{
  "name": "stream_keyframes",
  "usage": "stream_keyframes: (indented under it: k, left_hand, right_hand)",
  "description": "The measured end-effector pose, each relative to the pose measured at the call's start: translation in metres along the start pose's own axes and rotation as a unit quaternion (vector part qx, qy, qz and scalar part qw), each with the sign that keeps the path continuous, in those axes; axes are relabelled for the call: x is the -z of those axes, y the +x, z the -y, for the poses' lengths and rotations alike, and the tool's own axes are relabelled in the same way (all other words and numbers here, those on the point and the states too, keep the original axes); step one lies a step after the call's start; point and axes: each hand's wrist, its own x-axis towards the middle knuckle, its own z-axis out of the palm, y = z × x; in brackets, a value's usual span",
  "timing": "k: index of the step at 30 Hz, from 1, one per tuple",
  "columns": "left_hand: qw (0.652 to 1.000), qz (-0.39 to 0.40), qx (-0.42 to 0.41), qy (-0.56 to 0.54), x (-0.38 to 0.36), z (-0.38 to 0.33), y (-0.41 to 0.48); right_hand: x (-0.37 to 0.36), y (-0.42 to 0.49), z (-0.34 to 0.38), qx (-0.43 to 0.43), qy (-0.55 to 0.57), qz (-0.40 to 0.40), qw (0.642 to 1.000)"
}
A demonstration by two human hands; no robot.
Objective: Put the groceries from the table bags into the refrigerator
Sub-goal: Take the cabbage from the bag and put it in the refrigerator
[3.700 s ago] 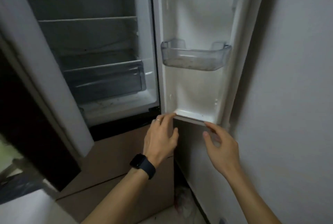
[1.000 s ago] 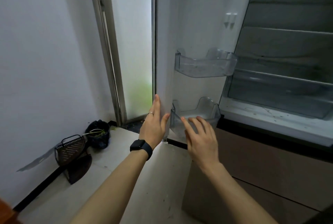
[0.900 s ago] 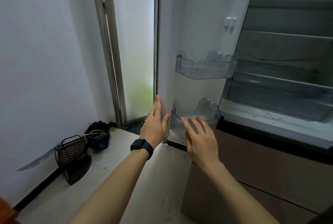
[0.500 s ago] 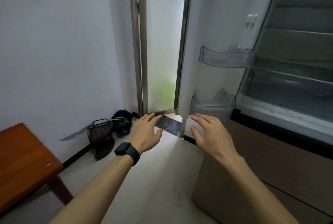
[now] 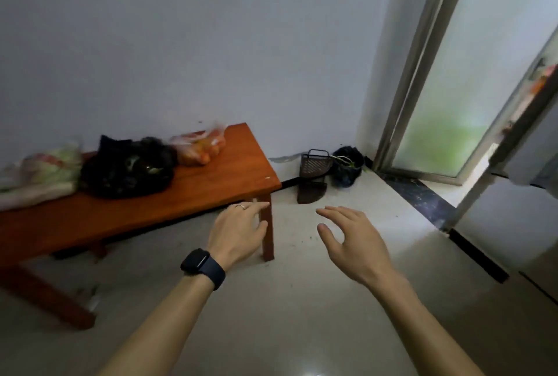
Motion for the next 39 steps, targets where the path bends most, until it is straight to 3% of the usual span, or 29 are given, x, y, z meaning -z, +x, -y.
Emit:
stream_keyframes:
  k: [7, 18, 29, 39]
  left_hand:
    - [0.987, -0.069, 0.143, 0.019, 0.08, 0.167, -0.087]
    - [0.965, -0.151, 0.216, 0.011, 0.196, 0.408, -0.152]
    - [0.958, -0.145, 0.247, -0.011, 0.236, 0.568, -0.114]
    - [0.957, -0.131, 0.26, 0.008, 0.257, 0.711, 0.001]
  right_hand:
    - [-0.088, 0.035, 0.164, 0.129, 0.036, 0.062, 0.989]
    - [-0.23, 0.075, 0.402, 0.199, 0.07, 0.11, 0.971]
    - [-0.329, 0.159, 0.509, 0.216, 0.053, 0.12, 0.968]
    - [-0.436, 0.305, 0.575, 0.22, 0.09, 0.162, 0.958]
